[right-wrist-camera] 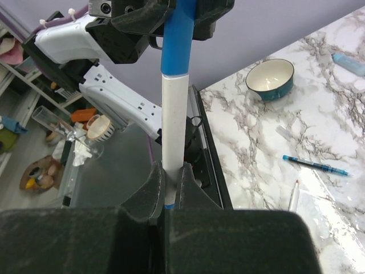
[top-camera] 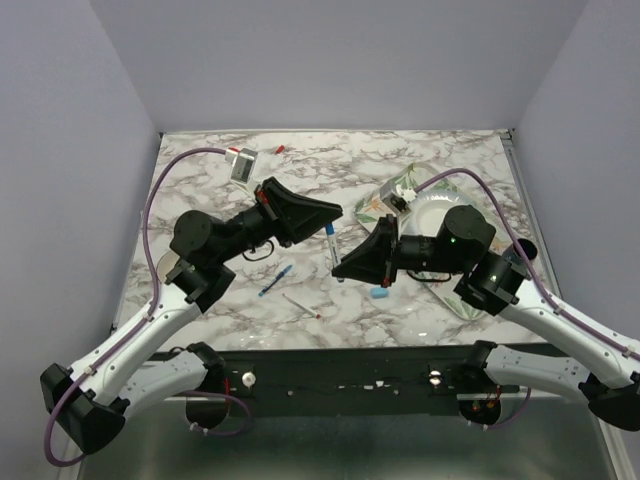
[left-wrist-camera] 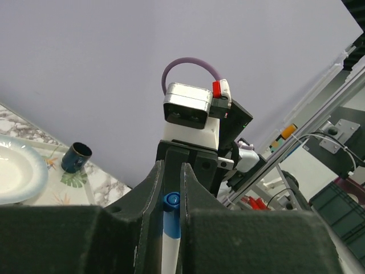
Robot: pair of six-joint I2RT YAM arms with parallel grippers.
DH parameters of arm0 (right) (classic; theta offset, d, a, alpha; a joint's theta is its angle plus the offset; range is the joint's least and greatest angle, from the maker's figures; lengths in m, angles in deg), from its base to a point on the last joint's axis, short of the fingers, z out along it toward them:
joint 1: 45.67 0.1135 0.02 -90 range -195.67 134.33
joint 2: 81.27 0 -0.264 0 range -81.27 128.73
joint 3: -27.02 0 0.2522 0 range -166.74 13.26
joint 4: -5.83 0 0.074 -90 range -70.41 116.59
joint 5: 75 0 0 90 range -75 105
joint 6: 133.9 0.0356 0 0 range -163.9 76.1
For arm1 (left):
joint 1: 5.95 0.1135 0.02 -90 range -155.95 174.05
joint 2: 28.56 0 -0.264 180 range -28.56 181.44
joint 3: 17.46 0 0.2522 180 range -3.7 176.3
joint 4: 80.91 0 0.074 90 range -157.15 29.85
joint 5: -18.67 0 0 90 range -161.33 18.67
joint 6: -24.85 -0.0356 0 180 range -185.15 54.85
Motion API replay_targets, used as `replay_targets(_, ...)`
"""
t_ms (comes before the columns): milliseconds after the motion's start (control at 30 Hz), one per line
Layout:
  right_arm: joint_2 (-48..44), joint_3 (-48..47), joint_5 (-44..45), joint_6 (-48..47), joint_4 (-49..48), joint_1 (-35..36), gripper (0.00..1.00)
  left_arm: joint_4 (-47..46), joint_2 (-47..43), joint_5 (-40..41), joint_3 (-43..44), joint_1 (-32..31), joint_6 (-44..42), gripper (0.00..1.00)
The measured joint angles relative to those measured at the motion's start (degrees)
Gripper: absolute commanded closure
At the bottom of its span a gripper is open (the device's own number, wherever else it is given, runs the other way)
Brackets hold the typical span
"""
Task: Insert the pens into the pen caps
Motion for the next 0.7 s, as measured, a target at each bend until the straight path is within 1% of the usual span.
replay_targets(200, -0.2, -1.2, -0.3, 0.1, 1.5, 0.0, 0.99, 3.1, -1.5, 2.4, 1.0, -1.5, -2.1, 1.0)
replay_targets(333, -0.2, -3.5, 0.3, 0.7, 4.5, 0.0, 0.99, 5.6, -1.2, 5.6, 2.8, -3.7, -4.3, 1.0)
replay_targets(500, -0.2, -5.2, 0.7, 0.8, 6.1, 0.0, 0.99, 4.7, -1.0, 6.9, 3.3, -4.5, -4.9, 1.0)
replay_targets(700, 0.7, -7.2, 1.0, 0.8, 7.4, 0.1, 0.99, 1.3, -0.8, 7.2, 2.4, -4.6, -3.8, 1.0)
